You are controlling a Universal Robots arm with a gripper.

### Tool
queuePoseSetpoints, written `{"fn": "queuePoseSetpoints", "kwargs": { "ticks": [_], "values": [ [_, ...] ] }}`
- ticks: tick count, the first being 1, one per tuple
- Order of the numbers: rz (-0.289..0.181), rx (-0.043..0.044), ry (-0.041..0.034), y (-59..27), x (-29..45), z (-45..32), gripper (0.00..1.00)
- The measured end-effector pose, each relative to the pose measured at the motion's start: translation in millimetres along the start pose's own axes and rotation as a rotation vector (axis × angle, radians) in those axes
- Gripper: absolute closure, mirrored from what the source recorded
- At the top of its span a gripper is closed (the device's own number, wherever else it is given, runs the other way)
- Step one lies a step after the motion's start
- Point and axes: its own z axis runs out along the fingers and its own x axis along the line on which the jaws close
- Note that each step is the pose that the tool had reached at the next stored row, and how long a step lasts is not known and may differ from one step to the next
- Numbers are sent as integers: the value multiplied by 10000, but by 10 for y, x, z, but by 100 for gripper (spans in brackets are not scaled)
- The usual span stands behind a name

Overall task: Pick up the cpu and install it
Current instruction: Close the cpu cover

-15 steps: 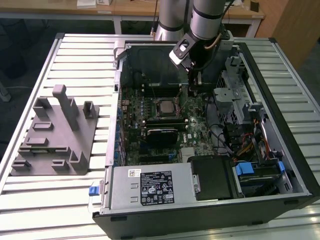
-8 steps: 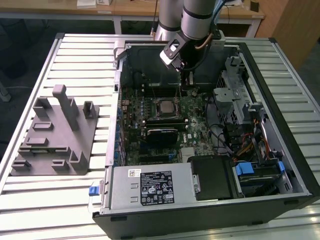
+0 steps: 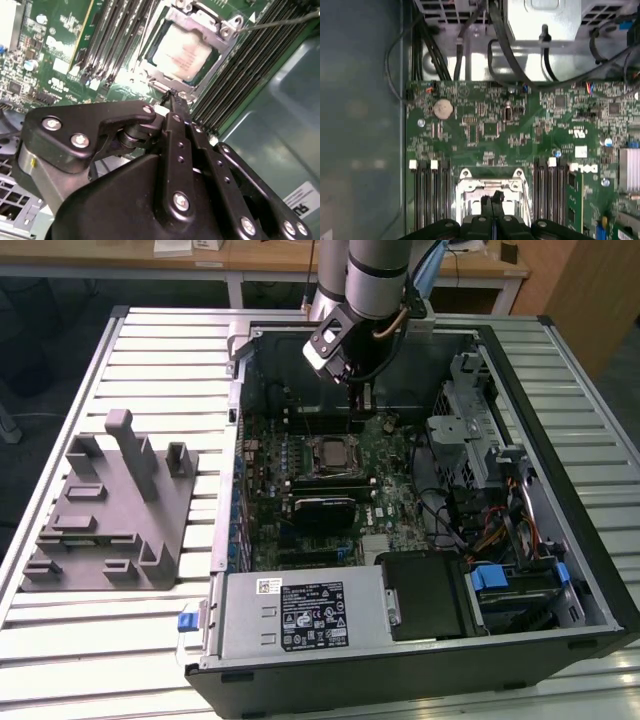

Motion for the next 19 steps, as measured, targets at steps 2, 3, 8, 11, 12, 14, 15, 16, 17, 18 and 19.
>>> {"fn": "queuePoseSetpoints", "kwargs": {
  "ticks": [2,3,8,11,12,14,15,16,17,18,19],
  "values": [
    [-1,0,0,-1,0,0,89],
    [0,0,0,-2,0,0,89],
    [0,88,-4,-3,-1,9,89],
    [-1,87,-3,-3,-1,9,89],
    [-1,86,-2,-3,0,10,89],
    [-1,83,1,-13,-1,15,89],
    [-1,78,0,-25,-1,16,89],
    [-1,71,-1,-40,-2,18,89],
    [0,64,-1,-54,-2,20,89],
    [-1,59,-2,-67,-2,21,89],
    [-1,51,-1,-80,-2,23,89]
  ]
}}
